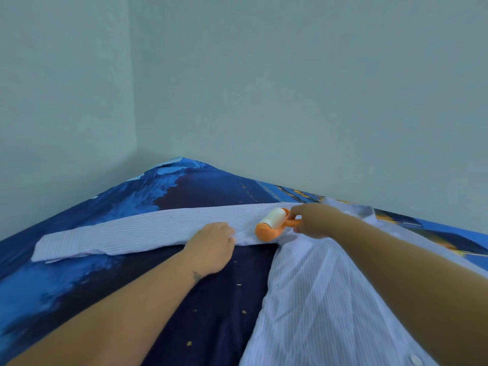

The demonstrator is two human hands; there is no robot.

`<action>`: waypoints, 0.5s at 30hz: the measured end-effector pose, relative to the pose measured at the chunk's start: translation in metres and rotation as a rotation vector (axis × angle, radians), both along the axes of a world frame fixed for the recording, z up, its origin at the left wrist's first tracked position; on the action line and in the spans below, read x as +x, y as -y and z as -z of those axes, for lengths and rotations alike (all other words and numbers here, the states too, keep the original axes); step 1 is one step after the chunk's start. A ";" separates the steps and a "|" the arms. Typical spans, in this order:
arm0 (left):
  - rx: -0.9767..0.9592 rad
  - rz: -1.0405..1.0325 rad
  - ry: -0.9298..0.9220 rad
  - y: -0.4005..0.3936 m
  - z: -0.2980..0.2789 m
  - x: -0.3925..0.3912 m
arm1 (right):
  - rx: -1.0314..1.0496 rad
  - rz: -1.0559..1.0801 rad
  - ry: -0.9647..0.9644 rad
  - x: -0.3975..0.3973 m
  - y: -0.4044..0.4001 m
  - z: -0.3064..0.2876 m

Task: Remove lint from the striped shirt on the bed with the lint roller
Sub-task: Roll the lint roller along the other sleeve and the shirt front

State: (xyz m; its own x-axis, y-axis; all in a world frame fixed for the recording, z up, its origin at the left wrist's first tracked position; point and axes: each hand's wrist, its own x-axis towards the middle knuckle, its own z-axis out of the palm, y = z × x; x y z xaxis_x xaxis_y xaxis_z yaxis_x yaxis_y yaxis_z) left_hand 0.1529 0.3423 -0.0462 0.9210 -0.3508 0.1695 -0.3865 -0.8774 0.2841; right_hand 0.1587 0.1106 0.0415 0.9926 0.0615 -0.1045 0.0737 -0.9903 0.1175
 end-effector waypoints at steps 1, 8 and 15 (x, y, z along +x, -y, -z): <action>-0.012 0.007 -0.033 0.008 0.001 0.005 | 0.002 0.005 -0.001 0.001 0.003 0.004; 0.160 -0.217 -0.233 0.018 0.018 0.024 | 0.037 -0.046 -0.033 -0.001 0.023 0.013; 0.372 -0.485 -0.320 0.047 -0.014 0.031 | 0.384 0.067 0.105 -0.004 0.076 -0.017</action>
